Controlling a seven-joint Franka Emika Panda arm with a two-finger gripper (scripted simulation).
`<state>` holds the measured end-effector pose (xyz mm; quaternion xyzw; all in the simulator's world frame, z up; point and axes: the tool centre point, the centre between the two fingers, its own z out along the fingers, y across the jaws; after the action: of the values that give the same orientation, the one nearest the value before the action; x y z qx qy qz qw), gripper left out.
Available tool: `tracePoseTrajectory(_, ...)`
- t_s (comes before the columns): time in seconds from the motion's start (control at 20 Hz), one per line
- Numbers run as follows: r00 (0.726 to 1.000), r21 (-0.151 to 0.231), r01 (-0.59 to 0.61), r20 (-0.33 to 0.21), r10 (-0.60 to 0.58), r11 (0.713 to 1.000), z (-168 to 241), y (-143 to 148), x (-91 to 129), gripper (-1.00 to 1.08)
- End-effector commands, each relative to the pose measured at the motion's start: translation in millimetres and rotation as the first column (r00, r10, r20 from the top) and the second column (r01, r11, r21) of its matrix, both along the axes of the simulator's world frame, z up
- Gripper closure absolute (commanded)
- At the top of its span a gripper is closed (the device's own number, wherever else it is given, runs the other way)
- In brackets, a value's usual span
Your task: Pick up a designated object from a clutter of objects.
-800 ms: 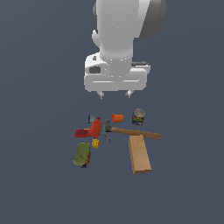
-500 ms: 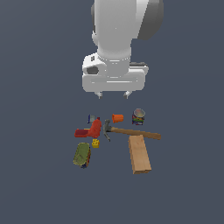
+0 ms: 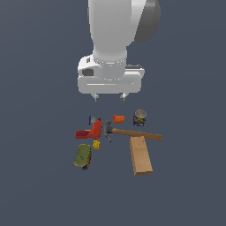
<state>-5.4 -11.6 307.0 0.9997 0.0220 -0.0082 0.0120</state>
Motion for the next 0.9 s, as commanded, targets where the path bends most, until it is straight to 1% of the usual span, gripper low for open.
tracePoseTrajectory(0.0,1.0,0.0,0.0,0.0,0.0,1.0,-1.6,0.6,1.7,-0.92)
tracePoseTrajectory(0.2,1.0,-0.001,-0.001,0.001,0.001,1.0,-8.2,5.6,9.2,-0.92)
tracePoseTrajectory(0.4,1.0,-0.003,-0.003,0.002,0.003,1.0,-19.9,14.5,21.7,-0.92)
tracePoseTrajectory(0.65,1.0,-0.003,-0.007,0.005,0.007,1.0,-43.2,31.5,43.1,-0.92)
tracePoseTrajectory(0.85,1.0,-0.002,-0.01,0.008,0.01,1.0,-70.6,50.8,63.9,-0.92)
